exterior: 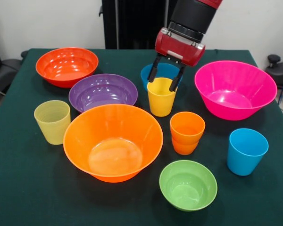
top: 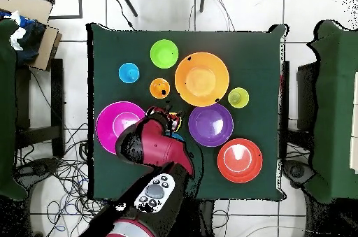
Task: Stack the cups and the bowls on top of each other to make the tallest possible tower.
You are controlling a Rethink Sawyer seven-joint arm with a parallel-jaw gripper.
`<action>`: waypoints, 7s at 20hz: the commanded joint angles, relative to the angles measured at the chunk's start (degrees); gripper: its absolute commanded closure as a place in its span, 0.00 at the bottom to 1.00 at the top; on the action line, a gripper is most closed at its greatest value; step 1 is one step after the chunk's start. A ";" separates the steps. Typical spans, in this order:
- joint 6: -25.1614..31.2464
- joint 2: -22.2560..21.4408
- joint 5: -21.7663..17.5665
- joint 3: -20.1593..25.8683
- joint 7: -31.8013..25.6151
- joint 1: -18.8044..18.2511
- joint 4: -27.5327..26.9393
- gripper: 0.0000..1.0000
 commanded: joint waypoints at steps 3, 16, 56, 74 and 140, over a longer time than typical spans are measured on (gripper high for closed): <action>-3.61 3.84 -0.92 6.48 10.36 -0.73 2.56 0.00; -3.33 5.44 1.26 5.20 10.66 0.99 0.56 0.00; 0.78 6.98 10.05 4.52 13.72 4.66 -0.99 0.00; -4.24 12.51 10.42 6.01 13.50 2.76 -5.16 0.00; 1.89 8.32 13.27 2.93 12.24 6.58 -1.81 0.00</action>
